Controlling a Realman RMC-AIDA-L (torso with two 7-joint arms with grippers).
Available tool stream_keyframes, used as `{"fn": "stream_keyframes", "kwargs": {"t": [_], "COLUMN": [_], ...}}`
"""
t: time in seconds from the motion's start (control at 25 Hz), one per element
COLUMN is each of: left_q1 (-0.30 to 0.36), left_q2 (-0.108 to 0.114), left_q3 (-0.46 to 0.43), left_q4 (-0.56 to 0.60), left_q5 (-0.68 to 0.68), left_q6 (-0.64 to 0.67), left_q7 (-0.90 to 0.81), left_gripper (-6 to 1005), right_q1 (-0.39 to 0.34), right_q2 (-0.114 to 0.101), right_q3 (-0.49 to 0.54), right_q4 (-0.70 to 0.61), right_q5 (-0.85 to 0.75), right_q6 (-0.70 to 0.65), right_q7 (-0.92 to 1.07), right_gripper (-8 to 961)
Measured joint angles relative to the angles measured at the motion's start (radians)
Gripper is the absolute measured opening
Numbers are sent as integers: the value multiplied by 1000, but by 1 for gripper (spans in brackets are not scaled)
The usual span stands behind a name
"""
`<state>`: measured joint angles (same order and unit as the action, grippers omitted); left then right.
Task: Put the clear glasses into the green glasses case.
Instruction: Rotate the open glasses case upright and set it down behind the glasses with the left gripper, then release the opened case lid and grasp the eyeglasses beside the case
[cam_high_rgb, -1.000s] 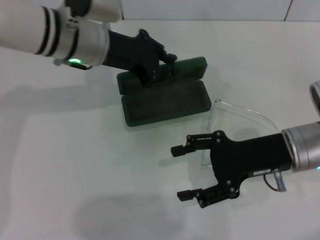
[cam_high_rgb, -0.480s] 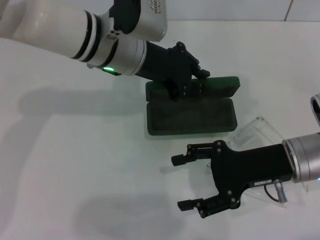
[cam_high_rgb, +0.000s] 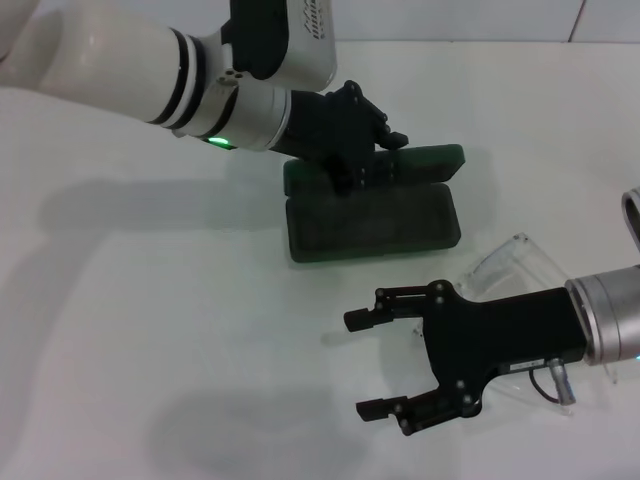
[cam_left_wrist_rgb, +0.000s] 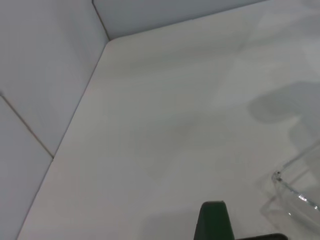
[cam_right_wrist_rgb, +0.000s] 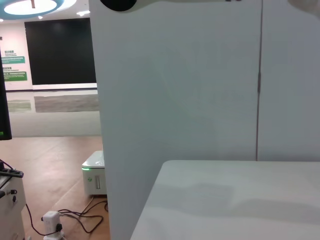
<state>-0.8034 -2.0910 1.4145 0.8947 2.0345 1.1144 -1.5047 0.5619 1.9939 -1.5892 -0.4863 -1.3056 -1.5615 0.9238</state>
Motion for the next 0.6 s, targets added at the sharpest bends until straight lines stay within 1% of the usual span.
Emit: {"fn": "stream_keyframes", "kwargs": {"t": [0.16,0.28,0.44,0.52,0.6], "left_q1": [8,29,64,108,180], "left_q2": [0,-1,1,2,2], "left_q3": [25,32,22,2,-21], "left_q4": [3,37,94,135,176], "left_q5": [4,-2,-53,-115,-213], "left_q6": [-14,-15,-16,-13,-8], "left_q7": [-4,-14,-54,-45,-10], "left_gripper": [314,341,387,404,416], "right_q1": [1,1,-1,-5,-11], "right_q2": [-4,-5,-11,-17,-27], "right_q3": [0,0,19,48,80], "right_q4": [0,-1,-1,-2,-8], "right_q5": [0,0,0,0,0], "right_q6": [-2,1,3,2,2], "right_q7": [4,6,7,7,9], "right_gripper": [798,798,798,798,798]}}
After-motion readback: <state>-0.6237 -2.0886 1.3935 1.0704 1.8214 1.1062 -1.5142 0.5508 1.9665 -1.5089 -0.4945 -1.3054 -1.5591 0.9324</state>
